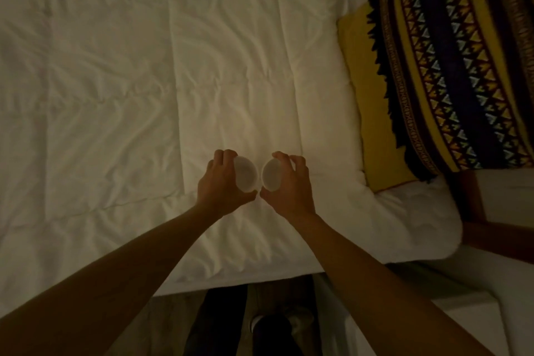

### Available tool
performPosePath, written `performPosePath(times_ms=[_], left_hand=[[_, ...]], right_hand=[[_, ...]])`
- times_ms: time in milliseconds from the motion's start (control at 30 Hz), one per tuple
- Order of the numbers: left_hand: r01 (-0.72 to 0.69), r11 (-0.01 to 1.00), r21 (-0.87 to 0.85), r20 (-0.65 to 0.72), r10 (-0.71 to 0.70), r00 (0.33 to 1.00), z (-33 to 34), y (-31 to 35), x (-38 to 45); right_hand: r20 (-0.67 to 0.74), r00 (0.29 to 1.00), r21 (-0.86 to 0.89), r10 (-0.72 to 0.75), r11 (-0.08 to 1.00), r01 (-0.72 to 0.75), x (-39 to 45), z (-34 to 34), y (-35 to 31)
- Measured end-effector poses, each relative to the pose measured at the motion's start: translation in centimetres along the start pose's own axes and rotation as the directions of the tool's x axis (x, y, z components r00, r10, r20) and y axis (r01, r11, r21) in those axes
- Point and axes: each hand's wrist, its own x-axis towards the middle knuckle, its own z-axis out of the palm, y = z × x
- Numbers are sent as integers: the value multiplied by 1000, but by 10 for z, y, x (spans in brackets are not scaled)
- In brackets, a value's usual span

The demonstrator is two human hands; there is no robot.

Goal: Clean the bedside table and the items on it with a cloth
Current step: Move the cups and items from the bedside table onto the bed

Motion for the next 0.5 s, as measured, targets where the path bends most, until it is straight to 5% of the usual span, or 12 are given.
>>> performPosePath(times_ms=[500], left_hand=[[-100,964,246,140,66,988,-9,13,8]], right_hand=[[85,995,-130,-55,989,66,1,-18,4]])
